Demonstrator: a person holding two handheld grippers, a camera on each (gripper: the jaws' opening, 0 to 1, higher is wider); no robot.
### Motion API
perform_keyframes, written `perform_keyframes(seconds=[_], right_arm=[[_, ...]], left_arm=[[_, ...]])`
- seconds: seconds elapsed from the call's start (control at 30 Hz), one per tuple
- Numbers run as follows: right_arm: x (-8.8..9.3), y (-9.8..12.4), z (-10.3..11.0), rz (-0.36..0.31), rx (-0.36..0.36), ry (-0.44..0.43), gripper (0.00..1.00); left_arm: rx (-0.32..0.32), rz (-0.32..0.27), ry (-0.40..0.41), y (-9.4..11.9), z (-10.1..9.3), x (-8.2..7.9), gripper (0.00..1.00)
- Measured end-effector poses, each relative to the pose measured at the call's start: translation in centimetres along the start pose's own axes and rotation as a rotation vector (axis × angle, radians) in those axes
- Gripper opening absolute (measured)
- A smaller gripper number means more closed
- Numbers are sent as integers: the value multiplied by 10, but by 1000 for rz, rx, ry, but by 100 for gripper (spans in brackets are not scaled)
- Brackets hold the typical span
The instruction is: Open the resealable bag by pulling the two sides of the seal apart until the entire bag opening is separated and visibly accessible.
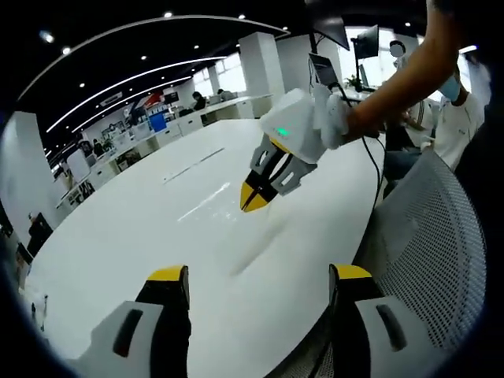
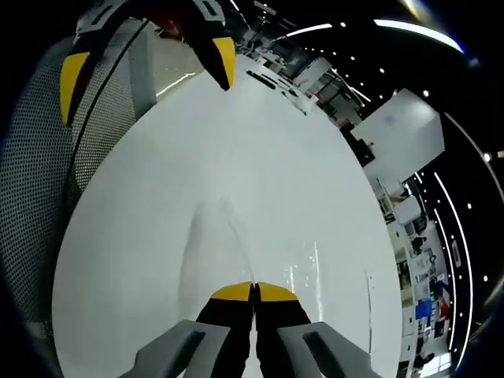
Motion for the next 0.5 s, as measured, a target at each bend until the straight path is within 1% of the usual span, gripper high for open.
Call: perform_keyframes(seconds=[0.1,0.2,0.23,0.3,0.43,0.5], right_arm=[[0,-1,0,-1,7,-9,0],[-2,-1,0,-11,12,-21,0],[-3,-3,0,-20,19,-55,0],[-5,-4,1,-45,12,-129,1],[-7,1,1,-53,15,-180,6],[-5,4,2,-51,14,-206,7]], left_arm=[[-17,6,33,2,3,2,69],[-40,-7,70,4,8,2,69],[-47,-15,90,4,9,2,70],[-56,-24,95,5,12,3,71],[-81,-67,95,7,15,-1,72],[-82,-73,100,7,15,-2,73]])
Point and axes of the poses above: the point that each gripper's makers call its tool centre point, and the gripper's own axes: y roughly backward along the fingers, z roughly to its left, x roughly out of its underside, the point moved 8 cm from there along y, roughly backward along the fingers, and after that the axes turned 13 degrees about -z, right-handed, at the moved point
